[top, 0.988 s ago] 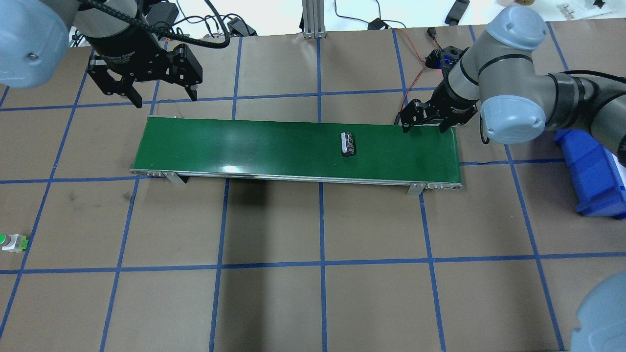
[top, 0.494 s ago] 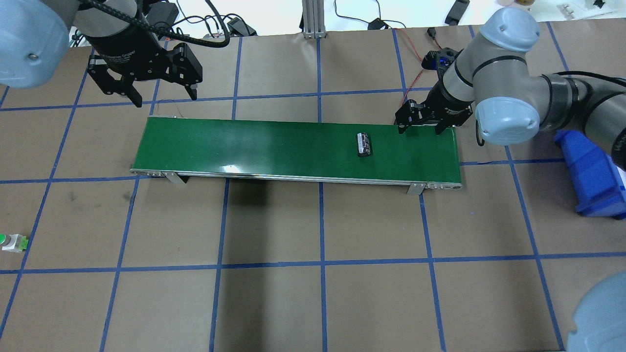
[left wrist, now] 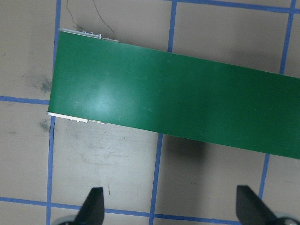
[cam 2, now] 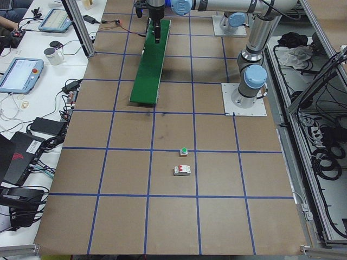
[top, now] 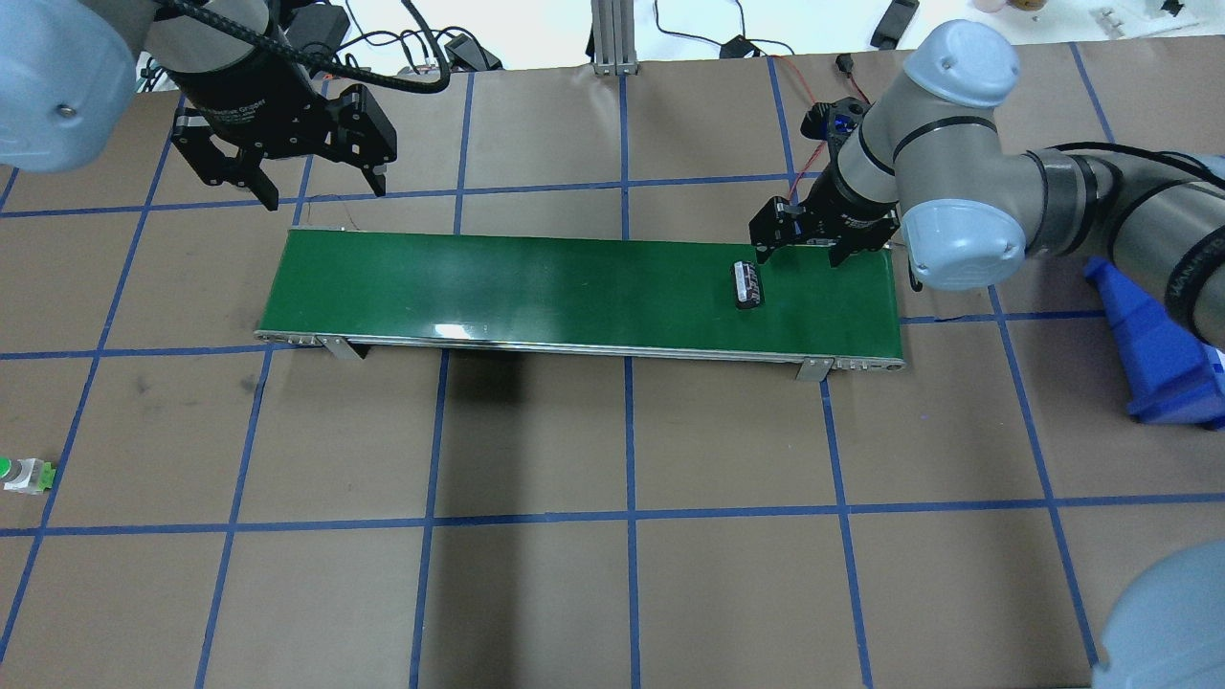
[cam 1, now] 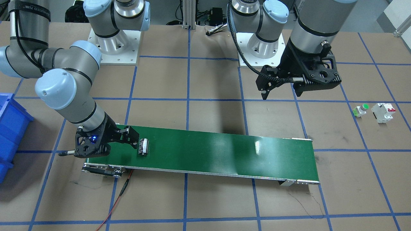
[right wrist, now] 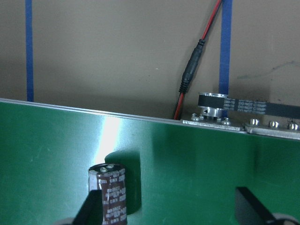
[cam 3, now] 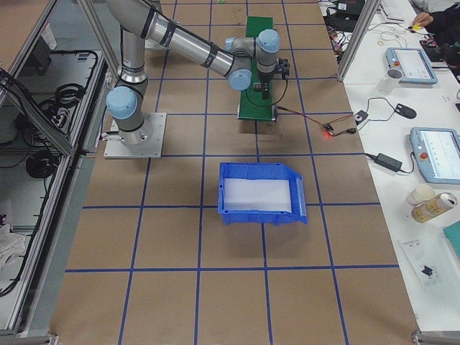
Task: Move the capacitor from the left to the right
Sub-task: 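Close the right gripper on the capacitor at the belt's end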
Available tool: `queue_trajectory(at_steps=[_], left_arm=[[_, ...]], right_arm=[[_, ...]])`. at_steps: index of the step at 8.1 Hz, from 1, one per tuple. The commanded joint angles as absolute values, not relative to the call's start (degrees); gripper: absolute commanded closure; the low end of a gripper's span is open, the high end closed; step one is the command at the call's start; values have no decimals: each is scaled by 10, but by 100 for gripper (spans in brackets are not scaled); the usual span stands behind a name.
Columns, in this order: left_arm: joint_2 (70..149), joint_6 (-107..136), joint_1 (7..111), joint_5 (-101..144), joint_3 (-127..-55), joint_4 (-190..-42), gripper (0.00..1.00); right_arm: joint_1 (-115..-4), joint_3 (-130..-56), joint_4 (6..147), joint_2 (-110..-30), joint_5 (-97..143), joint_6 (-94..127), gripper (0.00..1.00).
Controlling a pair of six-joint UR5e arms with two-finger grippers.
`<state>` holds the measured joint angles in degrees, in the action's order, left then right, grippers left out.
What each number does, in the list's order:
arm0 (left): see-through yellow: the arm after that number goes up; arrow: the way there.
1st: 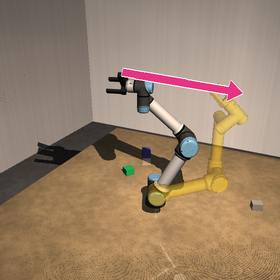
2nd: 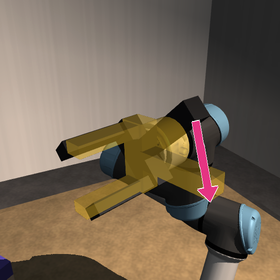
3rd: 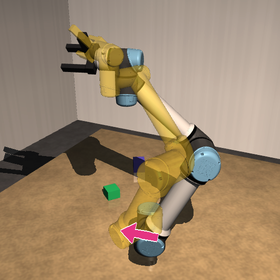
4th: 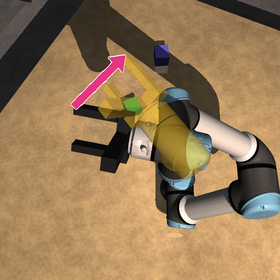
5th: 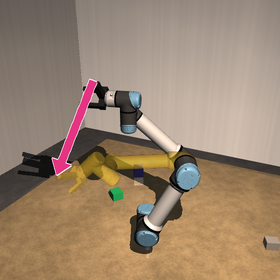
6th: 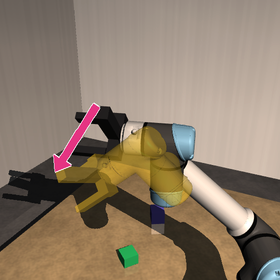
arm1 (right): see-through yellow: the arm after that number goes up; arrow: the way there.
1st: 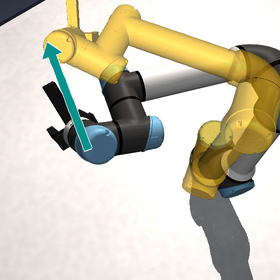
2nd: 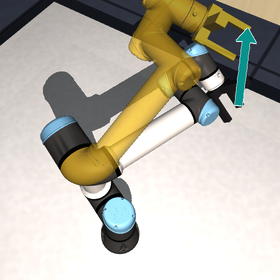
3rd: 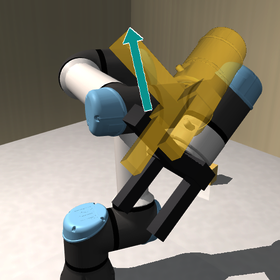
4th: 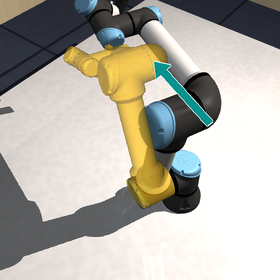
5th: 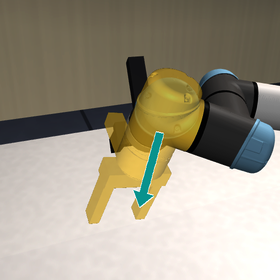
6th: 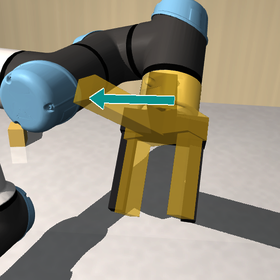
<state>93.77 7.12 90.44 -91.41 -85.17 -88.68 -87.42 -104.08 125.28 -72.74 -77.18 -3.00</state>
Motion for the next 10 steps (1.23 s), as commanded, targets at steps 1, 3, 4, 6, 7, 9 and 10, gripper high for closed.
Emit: queue_trajectory(at_steps=[1, 3, 4, 6, 7, 9, 10], left_arm=[[938, 71, 904, -914, -852, -887, 0], [938, 71, 904, -914, -852, -887, 0], [938, 70, 904, -914, -852, -887, 0], [938, 71, 904, -914, -853, -887, 0], [938, 70, 904, -914, -853, -887, 0], [938, 70, 904, -914, -853, -887, 0], [938, 71, 904, -914, -853, -887, 0]], right_arm=[[-875, -1041, 1252, -719, -783, -37, 0], [-875, -1041, 1251, -717, -787, -38, 0], [-875, -1041, 1250, -717, -800, -33, 16], [-875, -1041, 1247, -714, -829, -37, 32], [-875, -1039, 1227, -708, -838, -36, 57], [-875, -1023, 1183, -703, -851, -47, 70], [-874, -1011, 1170, -705, -897, -55, 88]])
